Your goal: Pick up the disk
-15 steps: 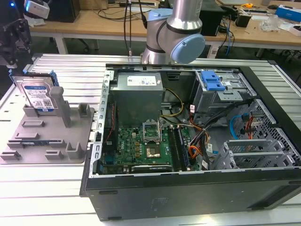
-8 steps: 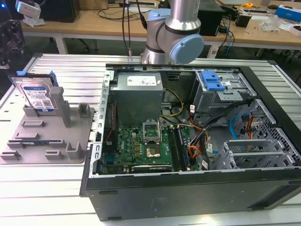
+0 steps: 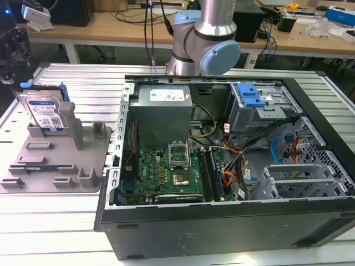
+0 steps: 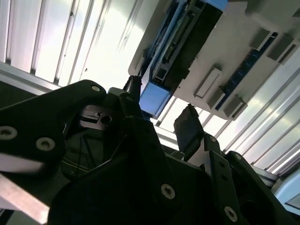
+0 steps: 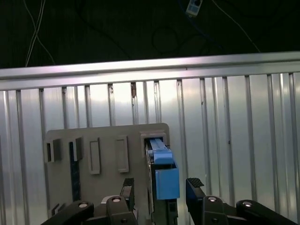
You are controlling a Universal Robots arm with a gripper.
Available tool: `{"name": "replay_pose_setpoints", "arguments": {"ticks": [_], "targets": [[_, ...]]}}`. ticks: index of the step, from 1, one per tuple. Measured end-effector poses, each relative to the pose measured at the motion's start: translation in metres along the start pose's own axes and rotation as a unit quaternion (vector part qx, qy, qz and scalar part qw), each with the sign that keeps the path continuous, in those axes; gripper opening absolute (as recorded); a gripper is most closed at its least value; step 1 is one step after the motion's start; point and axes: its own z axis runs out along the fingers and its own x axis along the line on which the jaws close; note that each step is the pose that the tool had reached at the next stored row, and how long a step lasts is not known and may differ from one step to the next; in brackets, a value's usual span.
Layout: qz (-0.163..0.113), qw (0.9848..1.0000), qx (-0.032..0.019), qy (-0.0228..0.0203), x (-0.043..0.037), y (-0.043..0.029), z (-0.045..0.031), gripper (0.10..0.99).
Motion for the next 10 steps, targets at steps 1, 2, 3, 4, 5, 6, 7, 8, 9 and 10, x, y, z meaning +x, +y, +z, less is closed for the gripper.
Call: {"name": "replay_pose_setpoints", "arguments": {"ticks": [1, 2, 3, 4, 5, 6, 7, 8, 9, 10], "targets": [[0.000, 1.0000, 0.0000, 0.0000, -0.0001, 0.0000, 0.0018, 0.557], [0.000, 1.0000, 0.0000, 0.0001, -0.0003, -0.0001, 0.0042, 0.557], [0.000, 1.0000, 0.0001, 0.0001, -0.0006, -0.0001, 0.0060, 0.557], [0.000, 1.0000, 0.0000, 0.0003, -0.0008, -0.0001, 0.0072, 0.557], [0.000, 1.0000, 0.0000, 0.0005, -0.0011, -0.0001, 0.0088, 0.557], [0.000, 1.0000, 0.0001, 0.0006, -0.0013, -0.0001, 0.0101, 0.557], [0.000, 1.0000, 0.0001, 0.0009, -0.0017, -0.0002, 0.0125, 0.557], [0.000, 1.0000, 0.0001, 0.0010, -0.0017, -0.0002, 0.0136, 0.557], [0.000, 1.0000, 0.0001, 0.0011, -0.0017, -0.0002, 0.0148, 0.557], [0.000, 1.0000, 0.0001, 0.0012, -0.0017, -0.0002, 0.0157, 0.557]]}}
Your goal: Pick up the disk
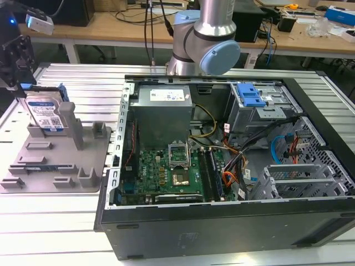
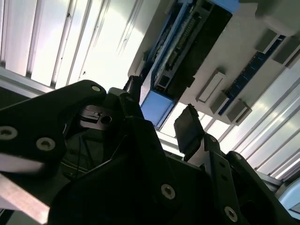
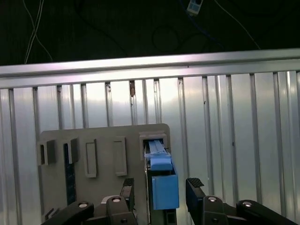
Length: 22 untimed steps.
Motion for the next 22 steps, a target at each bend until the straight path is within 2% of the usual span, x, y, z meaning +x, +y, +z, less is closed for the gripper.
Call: {"name": "replay_pose_setpoints", "arguments": {"ticks": [5, 15, 22], "targets": [[-0.003, 1.0000, 0.0000, 0.0000, 0.0000, 0.0001, 0.0057, 0.557], [-0.011, 0.9999, 0.0001, 0.0003, -0.0001, 0.0002, 0.0110, 0.557], [-0.013, 0.9999, 0.0001, 0.0003, -0.0001, 0.0000, 0.0179, 0.557]]}}
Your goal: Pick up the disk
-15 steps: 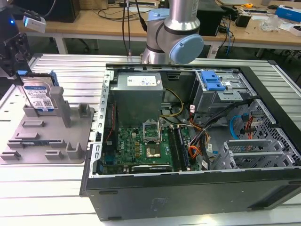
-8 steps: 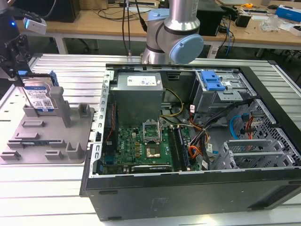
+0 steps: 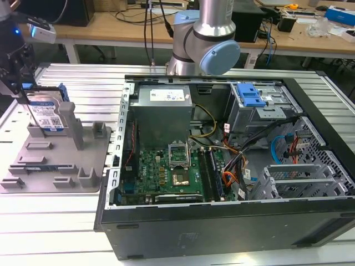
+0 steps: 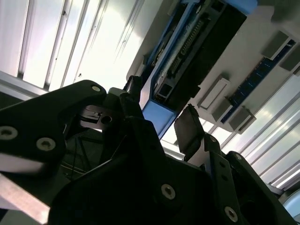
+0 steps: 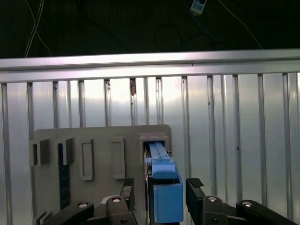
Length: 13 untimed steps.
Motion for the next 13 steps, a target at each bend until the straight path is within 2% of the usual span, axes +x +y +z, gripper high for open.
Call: {"name": "replay_pose_setpoints", "arguments": {"ticks": [6, 7, 13], "targets": [[-0.001, 1.0000, -0.0001, 0.0000, 0.0000, 0.0000, 0.0035, 0.545], [-0.001, 1.0000, 0.0000, 0.0000, 0.0000, -0.0001, 0.0043, 0.475], [-0.001, 1.0000, 0.0000, 0.0001, 0.0000, -0.0001, 0.0071, 0.475]]}}
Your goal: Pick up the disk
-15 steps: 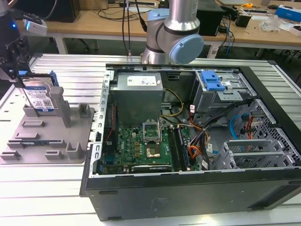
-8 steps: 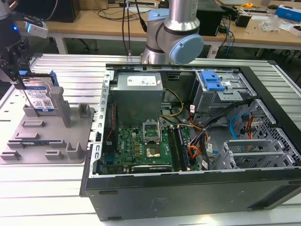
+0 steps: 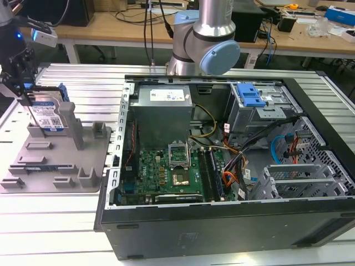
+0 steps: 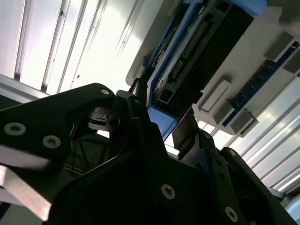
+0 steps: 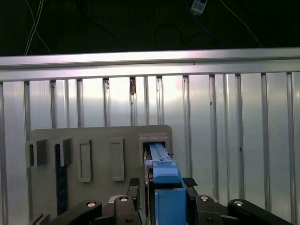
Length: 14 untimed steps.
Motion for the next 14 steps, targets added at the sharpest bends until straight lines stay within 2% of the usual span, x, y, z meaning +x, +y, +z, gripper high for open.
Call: {"name": "replay_pose_setpoints", "arguments": {"ticks": [6, 7, 8, 14], "targets": [[0.000, 1.0000, 0.0000, 0.0000, 0.0000, 0.0000, 0.0002, 0.475], [0.000, 1.0000, 0.0000, 0.0000, 0.0000, 0.0000, 0.0002, 0.392], [0.000, 1.0000, 0.0000, 0.0000, 0.0000, 0.0000, 0.0002, 0.369], [0.000, 1.0000, 0.0000, 0.0000, 0.0000, 0.0000, 0.0004, 0.369]]}}
